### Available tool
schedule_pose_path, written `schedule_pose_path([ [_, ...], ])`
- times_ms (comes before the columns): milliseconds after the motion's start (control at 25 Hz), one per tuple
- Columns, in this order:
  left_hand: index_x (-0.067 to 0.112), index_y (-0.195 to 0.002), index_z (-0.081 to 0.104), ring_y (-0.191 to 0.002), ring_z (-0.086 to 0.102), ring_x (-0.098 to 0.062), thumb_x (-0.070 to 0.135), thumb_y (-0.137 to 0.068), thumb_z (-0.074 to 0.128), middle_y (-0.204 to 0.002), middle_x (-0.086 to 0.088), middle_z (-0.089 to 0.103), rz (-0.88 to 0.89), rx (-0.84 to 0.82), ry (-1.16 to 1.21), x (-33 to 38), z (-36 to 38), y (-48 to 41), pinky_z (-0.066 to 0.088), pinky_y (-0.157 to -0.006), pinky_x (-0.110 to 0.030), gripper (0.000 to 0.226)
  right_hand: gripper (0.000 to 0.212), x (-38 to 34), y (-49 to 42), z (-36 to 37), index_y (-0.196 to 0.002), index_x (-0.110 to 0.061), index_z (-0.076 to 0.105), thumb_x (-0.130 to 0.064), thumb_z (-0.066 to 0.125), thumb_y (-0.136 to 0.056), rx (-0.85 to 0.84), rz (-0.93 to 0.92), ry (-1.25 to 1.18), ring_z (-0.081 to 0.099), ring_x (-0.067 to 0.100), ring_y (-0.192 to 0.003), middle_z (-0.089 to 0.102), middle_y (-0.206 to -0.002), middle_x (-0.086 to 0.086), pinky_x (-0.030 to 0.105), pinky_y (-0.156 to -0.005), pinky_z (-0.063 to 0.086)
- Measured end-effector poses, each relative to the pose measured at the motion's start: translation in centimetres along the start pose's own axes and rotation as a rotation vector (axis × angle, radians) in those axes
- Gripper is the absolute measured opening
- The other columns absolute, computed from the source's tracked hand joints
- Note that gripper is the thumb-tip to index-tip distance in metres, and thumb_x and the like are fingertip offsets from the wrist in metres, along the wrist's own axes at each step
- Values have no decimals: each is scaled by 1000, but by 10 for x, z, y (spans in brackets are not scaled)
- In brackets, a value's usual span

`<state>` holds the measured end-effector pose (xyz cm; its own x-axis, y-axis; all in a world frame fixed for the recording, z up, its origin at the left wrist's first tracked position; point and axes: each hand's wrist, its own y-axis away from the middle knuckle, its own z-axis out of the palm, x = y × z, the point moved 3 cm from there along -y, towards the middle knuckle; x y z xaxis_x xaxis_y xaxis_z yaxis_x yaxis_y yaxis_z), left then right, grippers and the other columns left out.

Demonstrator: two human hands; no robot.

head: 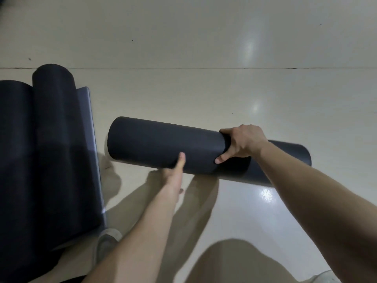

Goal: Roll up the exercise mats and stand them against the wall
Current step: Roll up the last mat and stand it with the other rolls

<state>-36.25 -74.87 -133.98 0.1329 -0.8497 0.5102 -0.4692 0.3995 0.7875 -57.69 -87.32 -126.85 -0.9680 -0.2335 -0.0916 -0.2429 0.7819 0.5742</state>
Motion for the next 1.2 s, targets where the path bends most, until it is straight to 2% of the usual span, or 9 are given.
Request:
schedule_pose_path([
  [120,21,-151,31,-119,62,-32,97,-39,66,-143,-3,55,60,-4,77,-12,3,6,52,-101,-51,140,96,-31,13,36,-117,-41,63,-105,57,-45,-41,35,-195,69,25,-102,71,-96,-8,36,-76,49],
  [280,22,-142,51,-116,64,-30,82,-44,71,-135,-2,64,178,81,-5,-3,-52,11,53,-100,-47,116,97,-83,36,99,-139,-31,59,-94,59,-65,-194,45,-634,66,26,-117,70,-128,-2,37,-93,51],
  [400,40,-146,42,-118,63,-21,73,-56,83,-140,8,60,107,-134,36,-41,-79,21,56,-98,-48,104,94,-100,47,134,-148,-41,44,-87,66,-68,-271,-42,-921,63,19,-125,63,-140,-8,37,-111,46],
  [480,45,-139,46,-112,65,-19,62,-73,81,-133,13,62,18,-204,98,-59,-83,26,61,-87,-48,76,103,-105,52,150,-151,-47,35,-87,73,-64,-284,-18,-1072,61,15,-125,59,-143,-9,38,-114,45],
  [600,33,-129,54,-103,66,-19,53,-87,73,-126,8,64,45,-150,80,-58,-90,26,60,-71,-35,50,117,-119,56,158,-154,-33,35,-80,85,-58,-285,-12,-1280,63,10,-124,59,-143,-10,40,-113,48],
  [760,27,-129,55,-114,64,-32,65,-78,70,-132,-1,63,29,-119,-5,-55,-89,26,58,-91,-52,65,113,-122,58,152,-150,-33,44,-74,90,-55,-280,8,-1331,65,11,-121,64,-137,-12,41,-112,49],
  [880,26,-136,47,-121,59,-35,67,-85,63,-135,-1,58,-6,-152,-14,-55,-93,27,55,-89,-50,67,98,-130,63,148,-150,-23,40,-60,86,-72,-332,63,-1393,66,17,-118,63,-135,-4,38,-105,51],
  [1040,23,-142,43,-125,56,-34,49,-100,54,-136,0,54,4,-180,4,-58,-101,18,52,-94,-50,50,64,-136,68,143,-145,-25,40,-41,75,-93,-427,86,-1421,64,8,-106,62,-128,-7,19,-76,51],
  [1200,32,-144,45,-126,57,-28,48,-93,63,-144,3,56,63,-134,33,-62,-108,9,48,-105,-53,57,102,-141,66,145,-145,-18,44,-61,91,-65,-424,76,-1385,66,10,-109,63,-134,-1,20,-77,52],
])
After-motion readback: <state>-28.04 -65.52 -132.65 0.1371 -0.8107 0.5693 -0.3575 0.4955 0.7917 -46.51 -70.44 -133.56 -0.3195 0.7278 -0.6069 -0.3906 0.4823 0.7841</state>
